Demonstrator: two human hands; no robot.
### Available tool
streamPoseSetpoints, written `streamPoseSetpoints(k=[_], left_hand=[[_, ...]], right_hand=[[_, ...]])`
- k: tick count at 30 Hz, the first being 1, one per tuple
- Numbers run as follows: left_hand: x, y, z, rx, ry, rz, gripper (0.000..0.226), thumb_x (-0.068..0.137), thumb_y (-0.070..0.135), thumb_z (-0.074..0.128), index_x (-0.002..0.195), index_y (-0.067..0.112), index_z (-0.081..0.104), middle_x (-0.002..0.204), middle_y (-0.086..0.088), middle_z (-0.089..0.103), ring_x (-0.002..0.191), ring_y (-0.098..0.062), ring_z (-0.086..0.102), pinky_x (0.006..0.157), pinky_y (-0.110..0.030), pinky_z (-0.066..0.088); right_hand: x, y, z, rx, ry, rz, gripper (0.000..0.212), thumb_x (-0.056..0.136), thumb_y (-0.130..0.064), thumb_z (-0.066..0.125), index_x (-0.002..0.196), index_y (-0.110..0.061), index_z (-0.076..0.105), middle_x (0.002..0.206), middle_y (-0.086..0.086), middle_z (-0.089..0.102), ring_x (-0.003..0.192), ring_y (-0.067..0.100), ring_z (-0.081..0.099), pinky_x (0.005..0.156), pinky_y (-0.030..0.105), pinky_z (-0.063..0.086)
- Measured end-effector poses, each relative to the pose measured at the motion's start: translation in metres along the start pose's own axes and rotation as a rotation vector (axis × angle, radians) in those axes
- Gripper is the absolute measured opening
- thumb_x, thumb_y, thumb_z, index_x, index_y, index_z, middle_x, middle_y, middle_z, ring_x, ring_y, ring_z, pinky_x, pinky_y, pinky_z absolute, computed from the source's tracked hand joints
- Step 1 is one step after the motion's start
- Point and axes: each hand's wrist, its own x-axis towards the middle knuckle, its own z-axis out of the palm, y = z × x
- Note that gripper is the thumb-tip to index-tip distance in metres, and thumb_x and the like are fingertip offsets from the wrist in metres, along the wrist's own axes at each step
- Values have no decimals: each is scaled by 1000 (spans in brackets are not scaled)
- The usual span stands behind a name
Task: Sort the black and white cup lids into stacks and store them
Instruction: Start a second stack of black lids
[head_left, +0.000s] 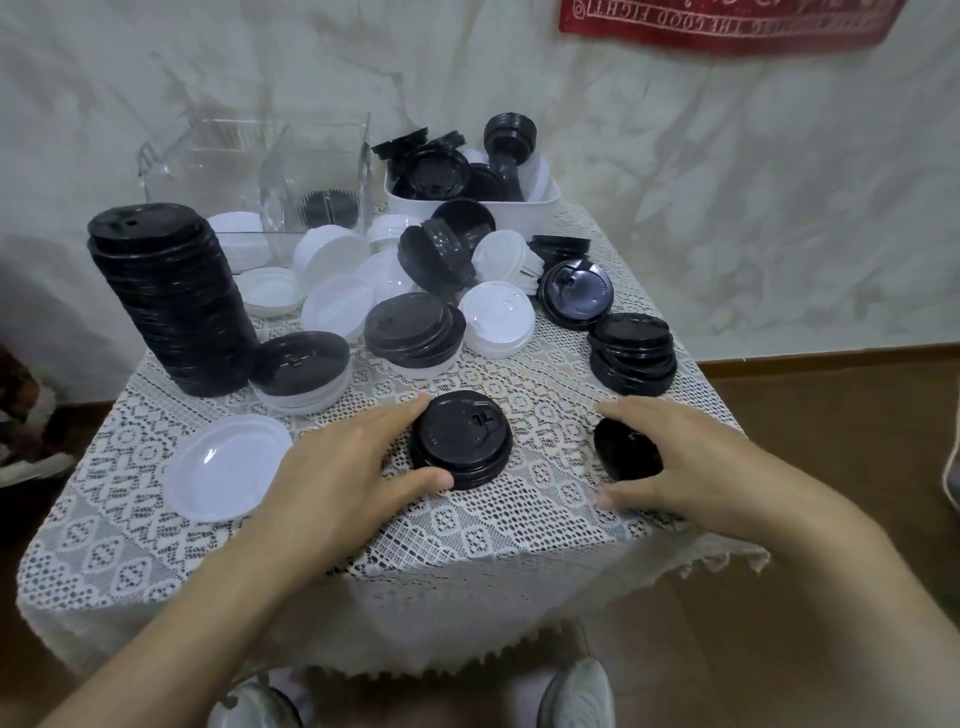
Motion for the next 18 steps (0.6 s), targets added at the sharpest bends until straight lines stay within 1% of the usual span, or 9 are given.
streamPoseSetpoints(k=[4, 6, 9, 11, 12, 13, 15, 16, 18], left_hand=[[-1, 1, -1, 10, -12, -15, 87, 79, 77, 58, 156, 45, 35, 151, 19, 52, 131, -13, 55, 93, -34, 49], [-2, 0, -1, 8, -10, -19, 88, 77, 79, 58, 156, 46, 34, 147, 20, 56, 125, -13, 57, 87, -31, 49], [-4, -2, -2, -19, 4, -41, 83, 81, 73, 65, 154, 48, 36, 142, 19, 59, 119, -11, 59, 82, -27, 46], [-4, -4, -4, -24, 12, -54, 81, 83, 70, 66, 154, 47, 36, 139, 17, 61, 116, -12, 60, 79, -26, 43], [-4, -5, -4, -15, 13, -54, 82, 83, 71, 66, 155, 46, 35, 138, 16, 62, 116, -12, 60, 80, -27, 44], [-4, -7, -3, -5, 12, -55, 84, 82, 72, 64, 156, 46, 35, 138, 16, 62, 117, -12, 60, 82, -27, 46], [-3, -8, -2, 9, 4, -63, 86, 82, 75, 62, 157, 45, 33, 143, 17, 59, 122, -13, 59, 88, -29, 48], [-3, -8, -2, 11, 0, -67, 86, 82, 76, 61, 157, 45, 32, 147, 18, 55, 128, -13, 56, 92, -30, 47], [-3, -6, -2, 7, -13, -66, 86, 83, 75, 61, 158, 45, 30, 153, 19, 49, 135, -12, 52, 96, -30, 46]], right_hand=[[13, -13, 5, 93, 135, -30, 81, 84, -49, 80, 154, -38, 41, 154, -17, 45, 138, 12, 46, 109, 32, 40], [25, -27, 12, 185, 169, -79, 70, 83, -47, 81, 144, -38, 48, 142, -18, 50, 128, 11, 52, 99, 31, 44], [42, -44, 24, 252, 175, -171, 44, 84, -44, 81, 123, -38, 60, 121, -20, 55, 106, 6, 59, 82, 24, 46], [51, -51, 27, 342, 244, -208, 20, 89, -43, 76, 106, -41, 65, 104, -19, 64, 86, 0, 61, 71, 19, 47], [54, -52, 27, 430, 284, -210, 8, 92, -41, 73, 97, -38, 68, 90, -15, 67, 74, 0, 60, 66, 21, 46], [57, -54, 26, 516, 331, -218, 8, 94, -40, 70, 91, -32, 70, 78, -8, 65, 64, 1, 55, 62, 26, 43], [59, -58, 22, 660, 429, -232, 18, 97, -36, 67, 90, -20, 71, 75, 4, 66, 63, 7, 54, 62, 31, 43], [59, -61, 20, 764, 463, -233, 15, 98, -33, 67, 93, -20, 72, 77, 3, 70, 67, 8, 61, 65, 31, 48], [57, -68, 16, 1004, 444, -201, 9, 99, -28, 67, 103, -21, 71, 85, 0, 78, 78, 11, 74, 72, 27, 58]])
